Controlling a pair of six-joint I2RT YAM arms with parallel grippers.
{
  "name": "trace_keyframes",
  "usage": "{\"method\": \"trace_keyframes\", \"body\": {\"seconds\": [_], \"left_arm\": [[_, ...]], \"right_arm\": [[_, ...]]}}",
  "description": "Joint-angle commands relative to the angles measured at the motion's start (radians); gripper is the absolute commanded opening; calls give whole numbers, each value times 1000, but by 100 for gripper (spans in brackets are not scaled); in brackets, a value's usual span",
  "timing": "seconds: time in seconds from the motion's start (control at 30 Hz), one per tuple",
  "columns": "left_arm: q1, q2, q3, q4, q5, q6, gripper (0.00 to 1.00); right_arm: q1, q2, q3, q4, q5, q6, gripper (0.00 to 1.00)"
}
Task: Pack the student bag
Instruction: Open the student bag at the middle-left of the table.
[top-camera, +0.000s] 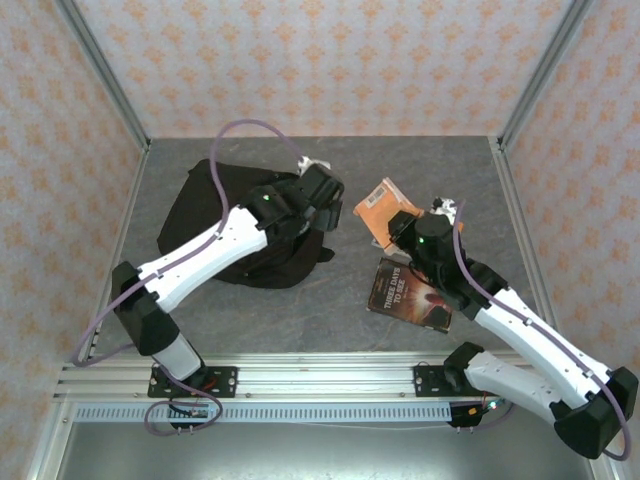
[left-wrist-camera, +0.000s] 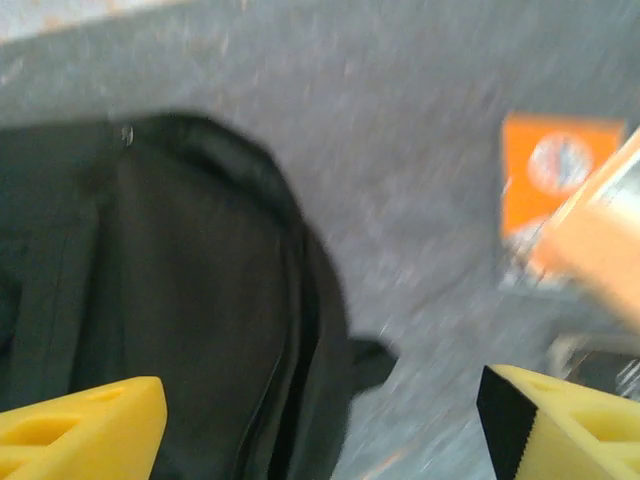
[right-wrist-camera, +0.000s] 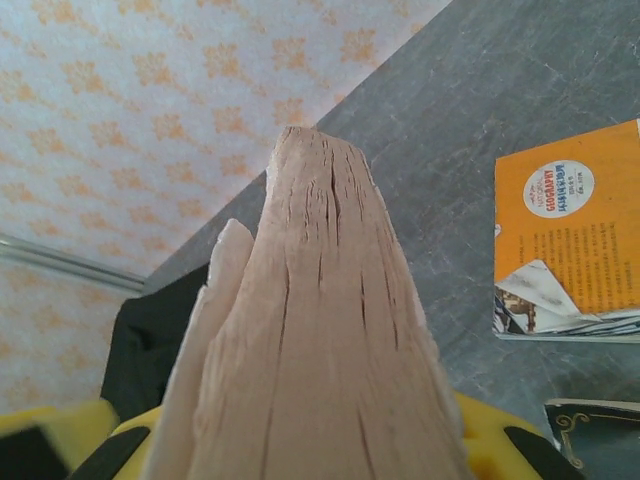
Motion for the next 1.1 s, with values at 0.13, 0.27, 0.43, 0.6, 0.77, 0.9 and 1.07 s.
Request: {"method": "trace_keyframes", "body": {"seconds": [0.13, 0.27, 0.43, 0.6, 0.77, 0.9, 1.07], "left_arm": [[-6, -7, -63, -236, -115, 111, 86], [-7, 5, -101, -233, -127, 98, 86], [-7, 32, -122, -211, -139, 88, 86], [1, 63, -131, -200, -135, 75, 84], [25, 93, -142, -186, -127, 69, 74], [60, 94, -143, -161, -114, 69, 53], [95, 59, -94, -174, -71, 90, 7]], "right_arm": [[-16, -33, -16, 14, -37, -52, 0], [-21, -33, -26, 20, -52, -49, 0], [-24, -36, -32, 14, -59, -46, 0], [-25, -62, -54, 8, -49, -40, 0], [-27, -79, -60, -4, -39, -37, 0], [-26, -79, -61, 2, -58, -43, 0], [-27, -69, -47, 18, -127, -75, 0]]}}
